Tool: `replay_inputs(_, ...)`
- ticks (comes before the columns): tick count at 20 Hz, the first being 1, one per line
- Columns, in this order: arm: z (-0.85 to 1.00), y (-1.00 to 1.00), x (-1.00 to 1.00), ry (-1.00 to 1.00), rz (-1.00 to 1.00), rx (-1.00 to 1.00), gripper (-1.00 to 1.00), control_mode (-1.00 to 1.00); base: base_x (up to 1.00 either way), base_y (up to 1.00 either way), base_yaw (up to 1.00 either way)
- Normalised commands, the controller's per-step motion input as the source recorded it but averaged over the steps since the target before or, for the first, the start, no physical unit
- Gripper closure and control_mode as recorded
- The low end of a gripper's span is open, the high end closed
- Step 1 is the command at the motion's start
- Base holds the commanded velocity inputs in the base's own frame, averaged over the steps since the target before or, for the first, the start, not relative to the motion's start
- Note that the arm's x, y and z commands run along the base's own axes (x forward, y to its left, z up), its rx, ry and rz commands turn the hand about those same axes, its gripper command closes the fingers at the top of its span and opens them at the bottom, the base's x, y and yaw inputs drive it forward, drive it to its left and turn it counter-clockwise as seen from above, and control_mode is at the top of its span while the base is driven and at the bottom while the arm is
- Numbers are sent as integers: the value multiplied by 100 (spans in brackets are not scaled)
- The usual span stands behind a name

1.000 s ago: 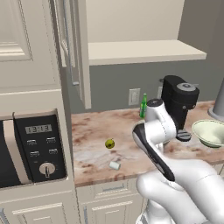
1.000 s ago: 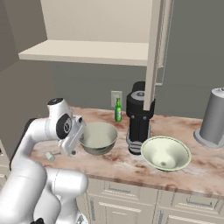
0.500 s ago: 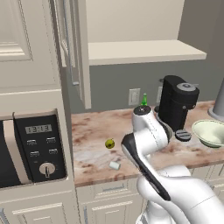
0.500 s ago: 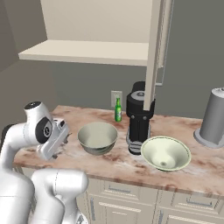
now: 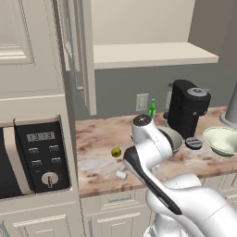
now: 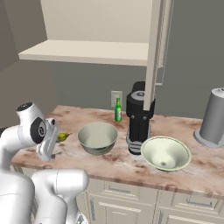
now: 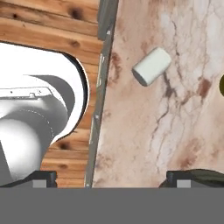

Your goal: Pick both bowls and place them on the counter. Then place the pear in one bowl and place the marshmallow in the other bowl.

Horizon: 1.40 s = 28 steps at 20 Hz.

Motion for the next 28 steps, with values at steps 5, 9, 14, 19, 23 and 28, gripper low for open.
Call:
replay_inputs(5,23,23,0,6,40,-13,-100,-100,0,0,0)
replay_inputs(9,8,10,0,6,40,-12,-100,-100,0,0,0)
replay_inputs(14,0,9,0,11,43,-10,-100,-100,0,0,0)
replay_inputs(19,-4,5,1,12,45,-7,-100,-100,0,0,0)
replay_inputs(23,-7,2,9,11,50,-1,-100,-100,0,0,0)
replay_inputs(28,-15,2,6,9,54,0,-100,-100,0,0,0)
